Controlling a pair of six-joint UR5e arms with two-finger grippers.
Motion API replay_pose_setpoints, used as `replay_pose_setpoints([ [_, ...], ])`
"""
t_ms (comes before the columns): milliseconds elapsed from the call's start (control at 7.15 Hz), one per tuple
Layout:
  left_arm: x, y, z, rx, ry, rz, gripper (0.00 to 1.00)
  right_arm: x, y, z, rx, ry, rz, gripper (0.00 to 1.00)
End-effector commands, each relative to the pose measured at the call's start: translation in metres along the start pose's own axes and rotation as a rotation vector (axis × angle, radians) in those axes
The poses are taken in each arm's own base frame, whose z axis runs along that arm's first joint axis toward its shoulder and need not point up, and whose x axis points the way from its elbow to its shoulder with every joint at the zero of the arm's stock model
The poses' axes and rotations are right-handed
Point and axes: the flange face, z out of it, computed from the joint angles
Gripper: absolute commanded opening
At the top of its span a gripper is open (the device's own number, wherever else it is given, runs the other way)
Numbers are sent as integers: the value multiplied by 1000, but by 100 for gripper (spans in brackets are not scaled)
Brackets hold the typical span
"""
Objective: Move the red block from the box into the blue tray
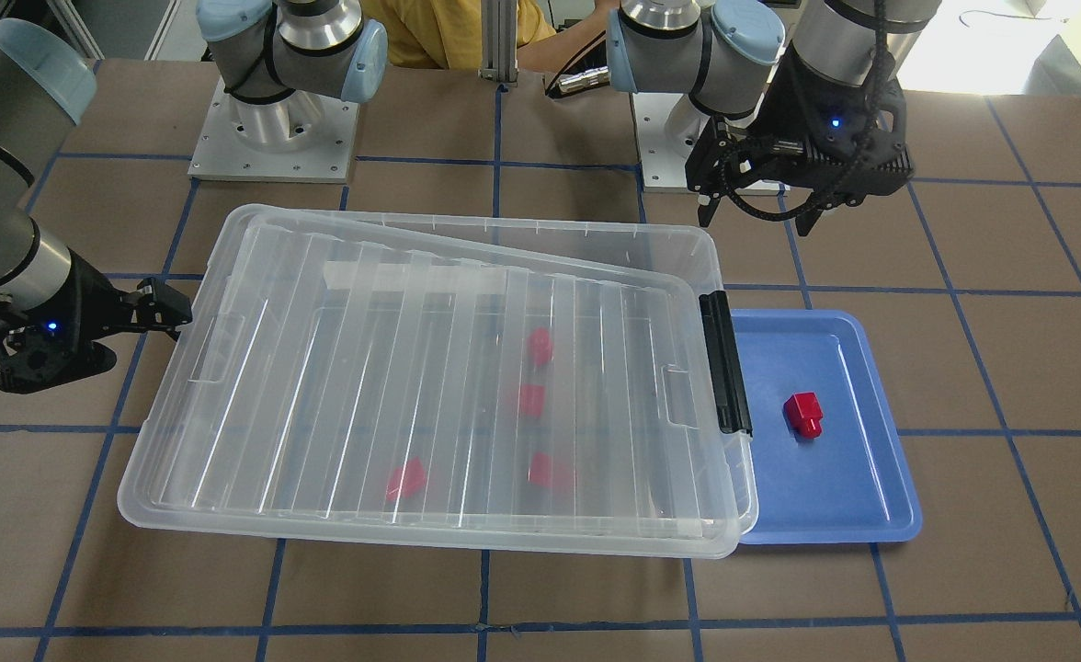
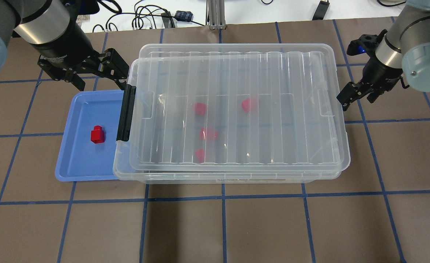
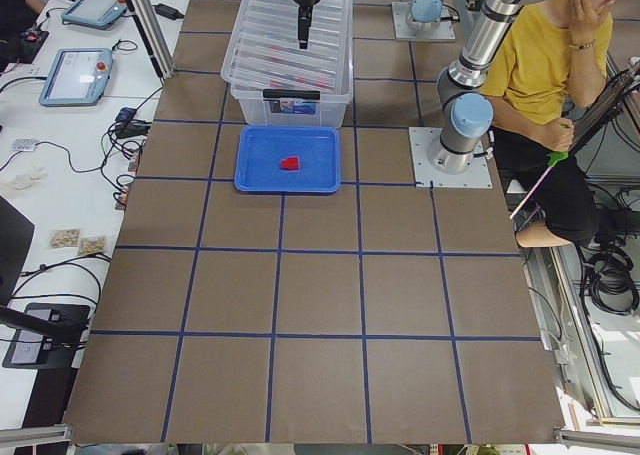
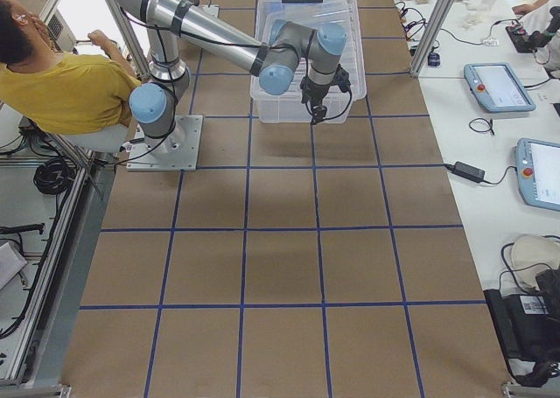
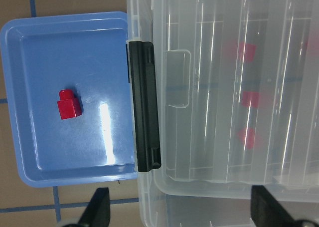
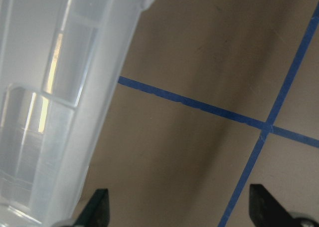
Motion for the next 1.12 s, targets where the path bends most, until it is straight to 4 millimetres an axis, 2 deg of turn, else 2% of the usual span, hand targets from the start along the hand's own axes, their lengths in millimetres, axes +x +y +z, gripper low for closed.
replay_pose_setpoints([
  [0,0,0,0,0,0,0,100,1,-1,4,-12,-11,-12,100],
  [280,0,0,0,0,0,0,100,7,-8,-8,8,7,-31,100],
  [420,0,0,0,0,0,2,100,12,-13,-29,30,24,-33,100],
  [699,0,0,0,0,0,2,100,9,-13,-103,1,34,68,100],
  [839,0,0,0,0,0,2,100,-10,-16,-135,-16,34,209,100],
  [979,0,0,0,0,-2,2,100,-79,-26,-155,-3,63,227,100],
])
